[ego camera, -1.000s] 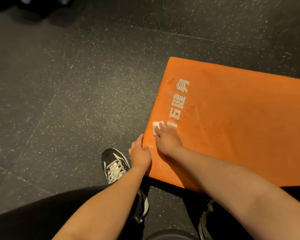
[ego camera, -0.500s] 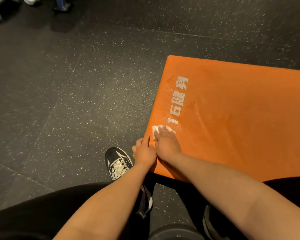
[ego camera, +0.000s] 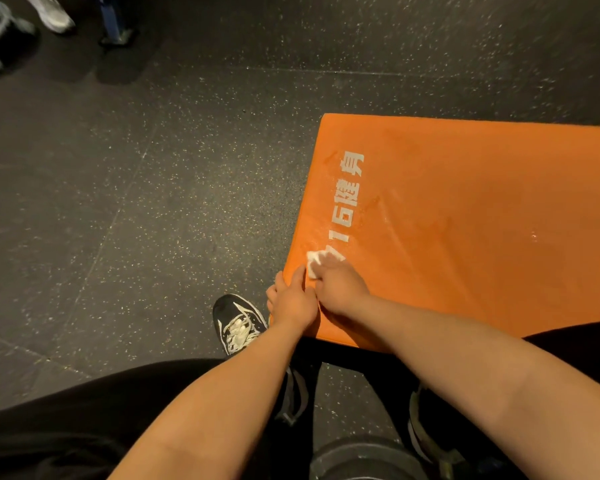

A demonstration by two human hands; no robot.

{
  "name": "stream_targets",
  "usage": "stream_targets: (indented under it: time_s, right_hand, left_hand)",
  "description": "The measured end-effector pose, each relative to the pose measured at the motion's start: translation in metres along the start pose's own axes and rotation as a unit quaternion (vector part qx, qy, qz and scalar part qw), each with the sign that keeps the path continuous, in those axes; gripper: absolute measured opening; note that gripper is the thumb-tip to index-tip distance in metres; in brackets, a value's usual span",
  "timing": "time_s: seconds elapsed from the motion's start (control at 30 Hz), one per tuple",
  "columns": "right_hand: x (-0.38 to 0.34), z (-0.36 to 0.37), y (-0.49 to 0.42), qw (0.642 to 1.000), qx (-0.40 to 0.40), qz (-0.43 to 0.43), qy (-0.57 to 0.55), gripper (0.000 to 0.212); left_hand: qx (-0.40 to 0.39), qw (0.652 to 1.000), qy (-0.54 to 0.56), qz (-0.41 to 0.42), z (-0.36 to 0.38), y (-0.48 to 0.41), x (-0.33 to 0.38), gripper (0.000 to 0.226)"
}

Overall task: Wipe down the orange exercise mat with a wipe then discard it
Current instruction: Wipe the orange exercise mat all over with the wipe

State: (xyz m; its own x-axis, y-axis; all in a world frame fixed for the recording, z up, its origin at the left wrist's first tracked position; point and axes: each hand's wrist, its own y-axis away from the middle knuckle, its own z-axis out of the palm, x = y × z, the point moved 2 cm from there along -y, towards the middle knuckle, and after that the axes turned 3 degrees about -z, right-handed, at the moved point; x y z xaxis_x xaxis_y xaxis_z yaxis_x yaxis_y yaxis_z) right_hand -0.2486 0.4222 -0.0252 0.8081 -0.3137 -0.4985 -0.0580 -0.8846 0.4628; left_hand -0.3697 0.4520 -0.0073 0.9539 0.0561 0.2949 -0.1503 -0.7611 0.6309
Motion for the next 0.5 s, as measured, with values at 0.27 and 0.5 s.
stream_targets:
  time_s: [0.27, 0.5]
  right_hand:
    - [0.039, -0.013, 0.003, 0.992, -0.006, 0.127, 0.002, 0.060]
    - [0.014, 0.000, 0.008, 0.998, -0.040, -0.041, -0.021, 0.058]
  left_hand:
    - [0.014, 1.000, -0.021, -0.003, -0.002, 0.003, 0.004, 0.055]
    - [0.028, 1.000, 0.010, -0.004, 0.005, 0.001, 0.001, 0.052]
